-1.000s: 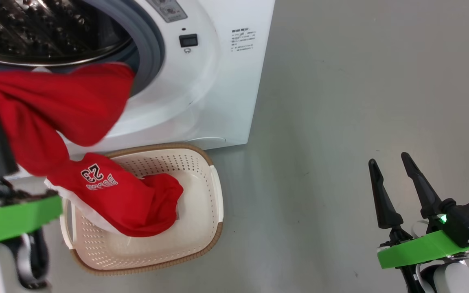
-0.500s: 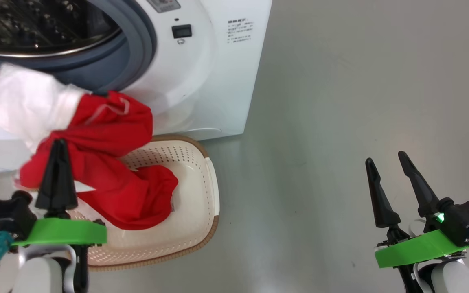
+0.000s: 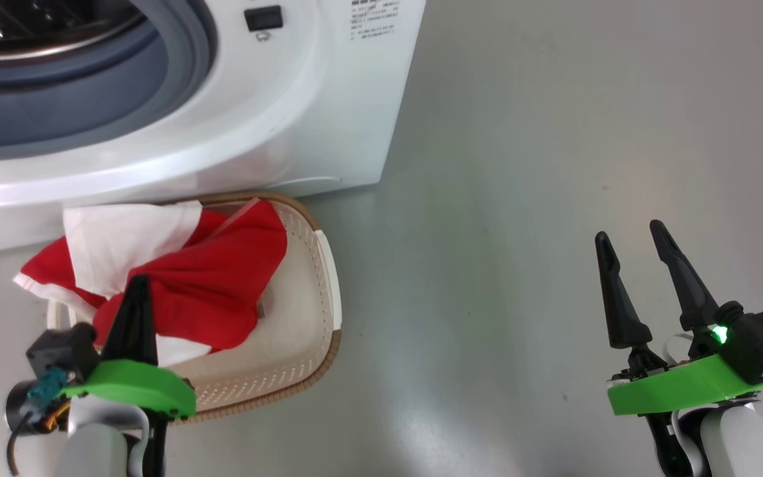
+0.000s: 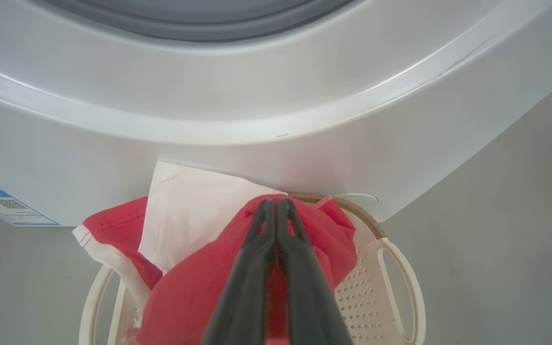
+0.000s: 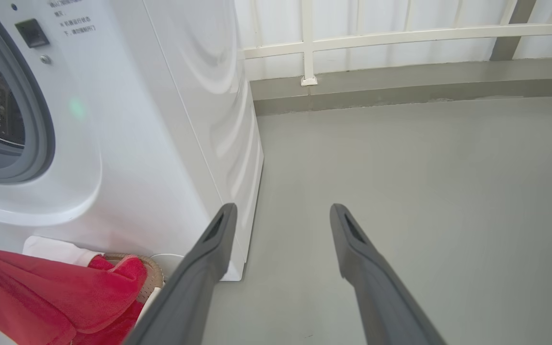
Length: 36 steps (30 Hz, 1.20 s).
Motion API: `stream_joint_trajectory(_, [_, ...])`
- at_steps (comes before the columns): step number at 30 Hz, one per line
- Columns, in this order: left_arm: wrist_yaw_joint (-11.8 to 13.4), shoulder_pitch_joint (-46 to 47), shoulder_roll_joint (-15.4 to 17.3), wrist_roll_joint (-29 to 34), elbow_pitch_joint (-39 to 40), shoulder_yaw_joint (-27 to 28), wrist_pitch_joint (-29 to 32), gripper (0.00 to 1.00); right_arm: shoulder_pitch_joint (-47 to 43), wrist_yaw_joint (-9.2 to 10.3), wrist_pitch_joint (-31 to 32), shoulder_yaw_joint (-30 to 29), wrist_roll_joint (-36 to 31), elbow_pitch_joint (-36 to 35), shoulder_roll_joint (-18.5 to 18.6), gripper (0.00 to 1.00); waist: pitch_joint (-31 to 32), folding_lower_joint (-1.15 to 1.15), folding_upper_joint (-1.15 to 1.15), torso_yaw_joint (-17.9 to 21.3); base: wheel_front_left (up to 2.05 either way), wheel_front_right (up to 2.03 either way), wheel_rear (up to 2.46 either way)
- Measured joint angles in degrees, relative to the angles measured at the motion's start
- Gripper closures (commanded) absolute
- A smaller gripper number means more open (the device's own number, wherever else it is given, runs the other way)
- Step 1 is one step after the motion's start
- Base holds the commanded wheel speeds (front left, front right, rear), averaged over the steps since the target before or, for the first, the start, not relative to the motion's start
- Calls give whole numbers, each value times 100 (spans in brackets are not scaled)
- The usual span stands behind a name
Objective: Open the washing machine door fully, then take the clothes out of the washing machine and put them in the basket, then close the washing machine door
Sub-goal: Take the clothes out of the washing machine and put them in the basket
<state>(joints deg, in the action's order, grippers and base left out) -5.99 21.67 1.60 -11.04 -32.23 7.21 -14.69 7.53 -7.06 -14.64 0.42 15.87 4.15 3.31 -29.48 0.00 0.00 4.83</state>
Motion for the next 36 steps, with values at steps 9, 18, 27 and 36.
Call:
stream_joint_trajectory(9, [-15,554,-4,104,-755,-47,0,100,205,0,0,-10,-40,-71,-11,0,-419,0,0,33,0,0,0])
stream_joint_trajectory(18, [18,1059,-7,453,-1489,-16,-1,100,271,0,0,3,-65,-137,-16,0,-748,0,0,35,0,0,0])
stream_joint_trajectory(27, [48,1512,78,575,-2057,105,-1,100,344,0,0,26,-135,-192,-29,0,-1035,0,0,65,0,0,0])
stream_joint_trajectory(36, [49,1779,96,647,-2415,147,-1,57,444,0,0,25,-137,-211,-31,0,-1173,0,0,80,0,0,0])
